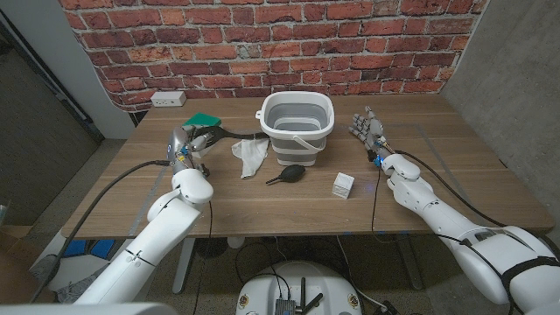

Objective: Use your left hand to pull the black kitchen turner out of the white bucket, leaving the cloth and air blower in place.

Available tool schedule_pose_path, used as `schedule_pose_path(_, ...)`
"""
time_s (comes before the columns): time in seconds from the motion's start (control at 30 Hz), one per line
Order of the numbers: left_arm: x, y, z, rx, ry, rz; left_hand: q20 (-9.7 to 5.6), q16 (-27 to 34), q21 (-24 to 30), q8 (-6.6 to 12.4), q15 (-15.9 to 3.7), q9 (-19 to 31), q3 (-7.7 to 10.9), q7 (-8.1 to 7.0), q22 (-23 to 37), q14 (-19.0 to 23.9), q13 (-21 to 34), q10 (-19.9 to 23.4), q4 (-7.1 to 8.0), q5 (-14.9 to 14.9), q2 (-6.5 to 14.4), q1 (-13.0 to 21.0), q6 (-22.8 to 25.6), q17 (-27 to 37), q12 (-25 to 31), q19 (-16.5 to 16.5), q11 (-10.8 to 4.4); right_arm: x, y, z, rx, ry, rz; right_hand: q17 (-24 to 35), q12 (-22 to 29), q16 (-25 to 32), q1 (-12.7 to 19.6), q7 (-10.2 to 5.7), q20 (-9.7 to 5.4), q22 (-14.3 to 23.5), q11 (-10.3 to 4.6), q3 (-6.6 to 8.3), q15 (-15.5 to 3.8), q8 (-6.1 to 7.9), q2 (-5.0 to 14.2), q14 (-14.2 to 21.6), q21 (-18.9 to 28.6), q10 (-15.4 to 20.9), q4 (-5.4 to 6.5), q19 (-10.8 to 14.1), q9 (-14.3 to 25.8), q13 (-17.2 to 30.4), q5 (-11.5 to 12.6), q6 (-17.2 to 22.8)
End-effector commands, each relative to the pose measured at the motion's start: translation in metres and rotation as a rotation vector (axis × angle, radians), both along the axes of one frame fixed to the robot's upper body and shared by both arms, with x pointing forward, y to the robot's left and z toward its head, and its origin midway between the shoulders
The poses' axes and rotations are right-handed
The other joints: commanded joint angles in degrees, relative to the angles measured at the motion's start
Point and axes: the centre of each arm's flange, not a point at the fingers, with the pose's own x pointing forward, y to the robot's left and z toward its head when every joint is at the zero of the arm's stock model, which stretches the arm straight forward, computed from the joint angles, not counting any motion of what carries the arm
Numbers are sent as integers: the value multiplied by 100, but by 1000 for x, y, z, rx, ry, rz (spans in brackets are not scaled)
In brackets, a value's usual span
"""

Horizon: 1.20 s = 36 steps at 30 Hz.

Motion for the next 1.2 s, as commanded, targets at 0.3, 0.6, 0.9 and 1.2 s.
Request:
schedule_pose_path(0.3,7,4,-1,-22,120,-57,-806,-197,-190,-262,-110,48,62,-33,-36,-712,-34,-771,57,70,-41,-145,-560,-118,-96,-268,-21,0,-1,0,1,1,3,19,-2,56,-66,11,-59,13,5,16,-93,13,168,16,-22,60,13,37,29,11,10,38)
schedule_pose_path(0.6,6,5,4,-12,158,-62,-815,-270,-227,-369,-54,23,114,-26,-54,-1332,-59,-1248,97,95,-199,-561,-945,-221,-104,-372,-41,2,-2,3,-1,-1,3,19,-3,59,-66,14,-62,13,4,18,-94,12,170,22,-22,58,14,38,29,11,10,36)
schedule_pose_path(0.9,11,6,7,-24,183,-139,-708,-292,-251,-445,100,8,94,27,-59,-2404,-78,-2404,128,81,-563,-1184,-1675,-278,-149,-562,17,4,-1,4,-1,-1,6,19,-1,61,-65,23,-55,13,6,20,-91,13,171,26,-22,64,14,40,29,11,11,41)
schedule_pose_path(1.2,19,8,9,-7,167,-235,-513,-299,-304,-470,504,-14,-90,155,-71,-3588,-118,-3623,163,-21,-811,-1640,-2524,-304,-147,-1007,427,5,-2,3,-1,1,6,19,-2,61,-65,20,-46,13,1,21,-91,14,171,24,-22,62,14,40,29,11,10,42)
